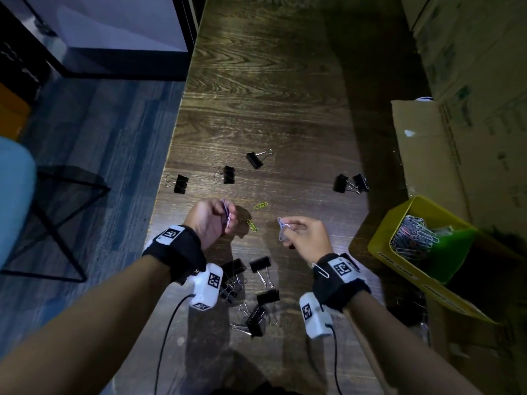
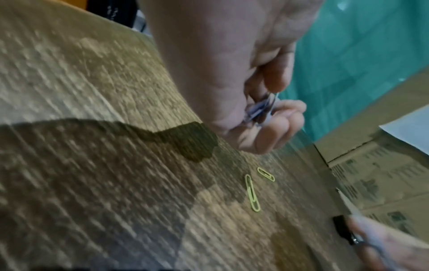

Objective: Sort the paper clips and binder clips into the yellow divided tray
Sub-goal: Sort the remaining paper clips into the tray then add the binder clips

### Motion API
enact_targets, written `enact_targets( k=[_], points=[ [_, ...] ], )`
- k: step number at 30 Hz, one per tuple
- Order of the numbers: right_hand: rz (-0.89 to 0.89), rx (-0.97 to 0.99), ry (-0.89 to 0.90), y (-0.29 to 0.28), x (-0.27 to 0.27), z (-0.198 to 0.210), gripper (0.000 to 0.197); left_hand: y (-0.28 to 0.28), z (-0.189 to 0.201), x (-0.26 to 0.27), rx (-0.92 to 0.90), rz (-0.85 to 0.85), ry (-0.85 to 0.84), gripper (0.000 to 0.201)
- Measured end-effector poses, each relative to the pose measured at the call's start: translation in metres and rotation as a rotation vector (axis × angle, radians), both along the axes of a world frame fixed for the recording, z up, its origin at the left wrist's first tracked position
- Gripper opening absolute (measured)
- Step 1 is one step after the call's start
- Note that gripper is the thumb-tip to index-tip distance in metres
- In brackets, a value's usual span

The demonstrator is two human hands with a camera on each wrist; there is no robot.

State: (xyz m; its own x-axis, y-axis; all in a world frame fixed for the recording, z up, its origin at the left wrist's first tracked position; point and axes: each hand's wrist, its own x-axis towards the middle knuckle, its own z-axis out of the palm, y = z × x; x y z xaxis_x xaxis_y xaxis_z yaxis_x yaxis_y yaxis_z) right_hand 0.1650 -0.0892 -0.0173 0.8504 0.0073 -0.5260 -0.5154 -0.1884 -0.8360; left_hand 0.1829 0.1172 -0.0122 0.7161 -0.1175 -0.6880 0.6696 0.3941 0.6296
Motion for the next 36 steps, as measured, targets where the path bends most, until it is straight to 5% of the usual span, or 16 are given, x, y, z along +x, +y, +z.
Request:
enact_targets(
  k=[4,8,12,15,21,32,36],
  points=[
    [-0.073,0.1,-0.033,-0.009,0.003,0.0,0.022,-0.006,-0.012,0.002,0.326,-0.158,-0.073,0.017],
    [-0.078,0.127,-0.028,-0.004,0.015,0.003,0.028,-0.011,-0.02,0.002,0.884,-0.723,-0.448,0.017],
    [-0.021,0.176,0.003,0.004,0.026,0.005,0.033,-0.013,-0.017,0.0,1.111,-0.931,-0.691,0.015],
    [-0.002,0.219,0.054,0.008,0.03,0.001,0.033,-0.011,-0.018,-0.004,1.179,-0.961,-0.81,0.027],
    [-0.047,0.294,0.119,0.014,0.037,-0.006,0.032,-0.01,-0.028,-0.01,1.228,-0.99,-0.825,0.016],
    [0.166,-0.116,-0.04,0.027,0.044,-0.013,0.028,-0.005,-0.026,-0.001,1.093,-0.98,-0.605,0.007],
    [0.347,-0.392,-0.111,0.031,0.045,-0.005,0.049,-0.005,-0.031,-0.005,1.089,-0.952,-0.571,0.008]
  ],
)
